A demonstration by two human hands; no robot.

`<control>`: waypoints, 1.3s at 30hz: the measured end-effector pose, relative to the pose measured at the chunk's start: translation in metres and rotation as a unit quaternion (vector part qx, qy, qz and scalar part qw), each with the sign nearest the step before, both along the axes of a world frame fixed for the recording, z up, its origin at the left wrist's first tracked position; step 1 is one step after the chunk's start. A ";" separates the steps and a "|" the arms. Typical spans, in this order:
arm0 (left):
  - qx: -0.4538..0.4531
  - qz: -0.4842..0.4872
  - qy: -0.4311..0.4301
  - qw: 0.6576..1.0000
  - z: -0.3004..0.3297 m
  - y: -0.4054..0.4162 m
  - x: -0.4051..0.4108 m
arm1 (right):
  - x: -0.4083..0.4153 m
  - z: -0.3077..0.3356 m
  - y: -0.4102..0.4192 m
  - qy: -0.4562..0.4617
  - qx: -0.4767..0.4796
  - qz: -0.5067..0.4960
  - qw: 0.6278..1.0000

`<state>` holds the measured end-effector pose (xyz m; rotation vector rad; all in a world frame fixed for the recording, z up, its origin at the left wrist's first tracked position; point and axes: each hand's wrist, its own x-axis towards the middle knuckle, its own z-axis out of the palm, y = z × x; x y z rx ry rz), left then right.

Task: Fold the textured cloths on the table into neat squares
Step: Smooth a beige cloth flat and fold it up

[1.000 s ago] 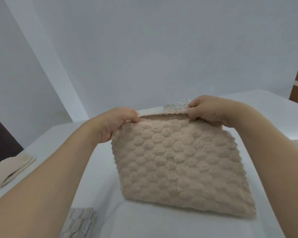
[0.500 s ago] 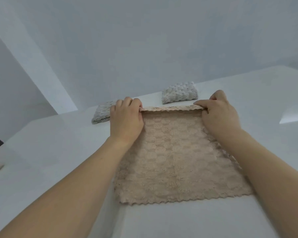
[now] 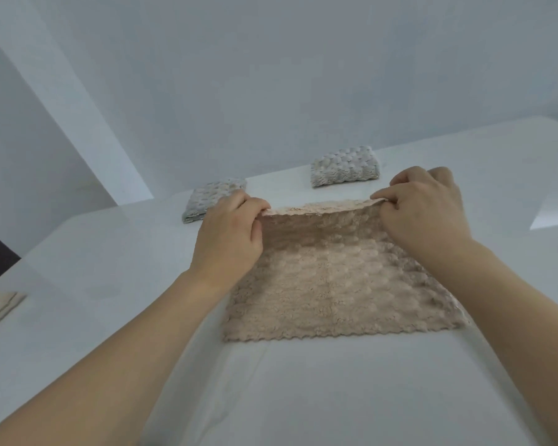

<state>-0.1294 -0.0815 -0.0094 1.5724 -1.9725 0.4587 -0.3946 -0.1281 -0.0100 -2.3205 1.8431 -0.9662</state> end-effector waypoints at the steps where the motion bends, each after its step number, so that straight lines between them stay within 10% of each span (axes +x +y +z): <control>1: 0.009 -0.014 -0.006 1.000 0.001 0.010 0.003 | -0.001 0.002 0.009 0.008 -0.003 0.000 1.000; 22: 0.123 -0.080 0.015 0.989 -0.050 0.081 -0.013 | -0.031 -0.022 0.076 0.177 0.118 0.155 0.965; 39: 0.133 -0.163 -0.058 0.976 -0.035 0.096 -0.024 | -0.004 -0.005 0.074 0.154 0.088 0.036 0.983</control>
